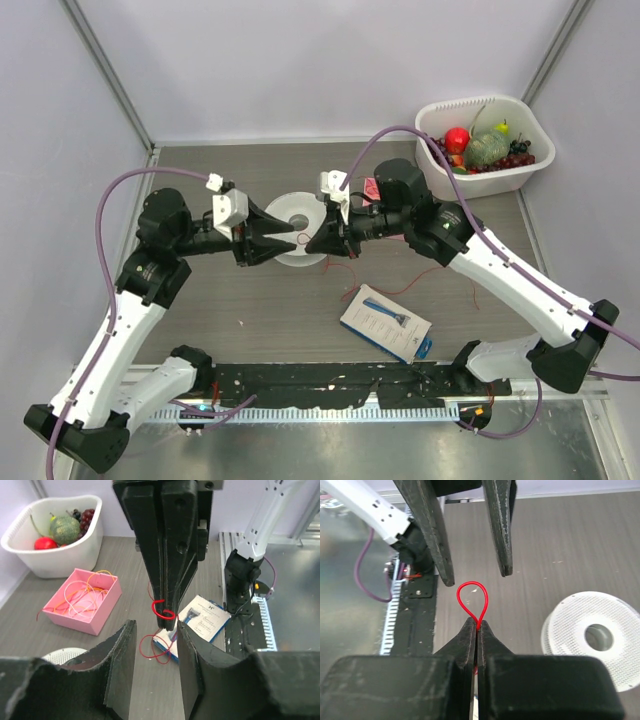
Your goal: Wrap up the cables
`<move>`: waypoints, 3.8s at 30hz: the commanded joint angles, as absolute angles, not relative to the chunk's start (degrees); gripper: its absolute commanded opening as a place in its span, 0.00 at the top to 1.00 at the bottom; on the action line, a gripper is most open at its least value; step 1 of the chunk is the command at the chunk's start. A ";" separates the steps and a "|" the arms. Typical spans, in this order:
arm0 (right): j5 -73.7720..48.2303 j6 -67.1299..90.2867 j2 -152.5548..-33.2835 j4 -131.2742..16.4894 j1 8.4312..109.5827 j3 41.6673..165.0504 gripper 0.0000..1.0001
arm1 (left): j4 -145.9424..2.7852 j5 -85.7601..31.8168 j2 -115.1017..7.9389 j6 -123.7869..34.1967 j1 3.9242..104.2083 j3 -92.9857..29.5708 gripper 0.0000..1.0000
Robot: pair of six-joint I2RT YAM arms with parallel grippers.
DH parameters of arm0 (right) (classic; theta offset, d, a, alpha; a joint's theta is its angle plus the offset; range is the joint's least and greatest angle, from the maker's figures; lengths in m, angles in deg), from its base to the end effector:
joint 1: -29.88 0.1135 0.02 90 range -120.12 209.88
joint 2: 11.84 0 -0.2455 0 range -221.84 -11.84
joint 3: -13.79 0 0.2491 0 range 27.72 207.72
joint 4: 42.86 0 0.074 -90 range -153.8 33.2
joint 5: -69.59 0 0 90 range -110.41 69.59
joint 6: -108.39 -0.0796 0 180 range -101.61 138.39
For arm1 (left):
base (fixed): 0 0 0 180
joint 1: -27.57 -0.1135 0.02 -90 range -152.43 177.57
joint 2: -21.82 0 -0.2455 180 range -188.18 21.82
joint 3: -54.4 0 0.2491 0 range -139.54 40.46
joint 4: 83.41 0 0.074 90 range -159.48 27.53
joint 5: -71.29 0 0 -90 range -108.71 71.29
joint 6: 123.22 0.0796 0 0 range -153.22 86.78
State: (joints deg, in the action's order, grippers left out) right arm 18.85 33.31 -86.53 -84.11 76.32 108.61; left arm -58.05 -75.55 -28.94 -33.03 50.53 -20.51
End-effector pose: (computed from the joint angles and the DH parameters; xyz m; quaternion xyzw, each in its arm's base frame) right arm 0.1810 0.2634 0.3871 -0.5597 0.5711 0.4113 0.4374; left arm 0.1669 -0.1431 0.4031 0.4523 0.5488 -0.4548 0.5360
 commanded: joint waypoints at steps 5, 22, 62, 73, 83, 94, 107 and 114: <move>27.40 26.39 -87.25 -85.01 76.46 110.78 0.99 | -53.22 -85.33 -28.80 -14.58 51.47 -21.33 0.58; 27.75 20.94 -87.16 -80.97 76.46 108.41 0.99 | -54.62 -71.19 -27.57 -12.03 58.15 -20.01 0.66; 27.22 15.93 -87.34 -79.03 76.37 106.65 0.99 | -57.52 -67.58 -24.76 -8.96 60.79 -18.16 0.62; 27.31 16.20 -87.25 -79.12 76.37 106.65 1.00 | -57.78 -67.84 -24.93 -10.01 61.05 -18.34 0.83; 26.88 16.37 -86.72 -79.73 76.20 106.21 0.87 | -57.87 -66.00 -25.02 -14.05 61.05 -18.60 1.00; 5.63 30.78 -75.84 -78.71 71.98 103.94 0.32 | -57.87 -51.95 -26.86 -34.58 61.05 -20.36 1.00; -8.27 52.92 -76.00 -77.81 86.30 104.02 0.31 | -57.70 -44.81 -31.26 -58.95 60.53 -22.55 1.00; -20.23 60.31 -74.77 -69.21 91.92 98.31 0.43 | -59.02 -47.62 -31.09 -63.71 60.00 -22.64 1.00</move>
